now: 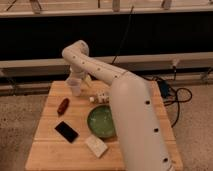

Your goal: Pick up the ceramic cup

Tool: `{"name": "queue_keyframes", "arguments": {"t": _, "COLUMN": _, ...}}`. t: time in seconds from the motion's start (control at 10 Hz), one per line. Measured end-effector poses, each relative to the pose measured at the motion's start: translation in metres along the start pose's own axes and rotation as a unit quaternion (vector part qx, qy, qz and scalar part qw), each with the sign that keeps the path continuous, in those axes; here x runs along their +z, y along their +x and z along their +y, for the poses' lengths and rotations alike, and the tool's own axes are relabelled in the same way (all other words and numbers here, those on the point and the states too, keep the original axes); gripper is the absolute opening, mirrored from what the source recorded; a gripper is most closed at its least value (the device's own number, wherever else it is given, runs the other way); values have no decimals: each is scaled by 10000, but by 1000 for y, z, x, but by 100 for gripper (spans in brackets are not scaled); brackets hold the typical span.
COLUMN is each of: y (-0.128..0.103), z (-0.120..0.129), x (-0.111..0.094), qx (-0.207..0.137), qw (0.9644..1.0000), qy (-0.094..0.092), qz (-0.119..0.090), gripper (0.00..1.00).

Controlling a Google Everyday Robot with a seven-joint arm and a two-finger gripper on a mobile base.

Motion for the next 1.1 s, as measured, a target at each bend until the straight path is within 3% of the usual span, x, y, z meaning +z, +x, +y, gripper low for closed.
{"name": "queue_keyframes", "arguments": {"t": 0.5, "y": 1, "z": 2, "x": 34, "qx": 22, "qw": 9995, "qy": -145, "qz": -276, "gripper": 78}}
{"name": "queue_keyframes", "arguments": {"t": 0.6, "y": 0, "z": -1, "x": 39, "qx": -1, "qw": 9994, "qy": -157, "qz": -314, "gripper": 73}}
{"name": "queue_keyframes", "arguments": {"t": 0.7, "y": -1, "z": -4, "x": 42, "qx": -34, "qw": 9993, "qy": -158, "qz": -346, "gripper": 59}}
{"name": "queue_keyframes", "arguments": {"t": 1.1, "y": -3, "z": -2, "x": 45, "qx": -159, "qw": 9991, "qy": -145, "qz": -369, "gripper": 21}}
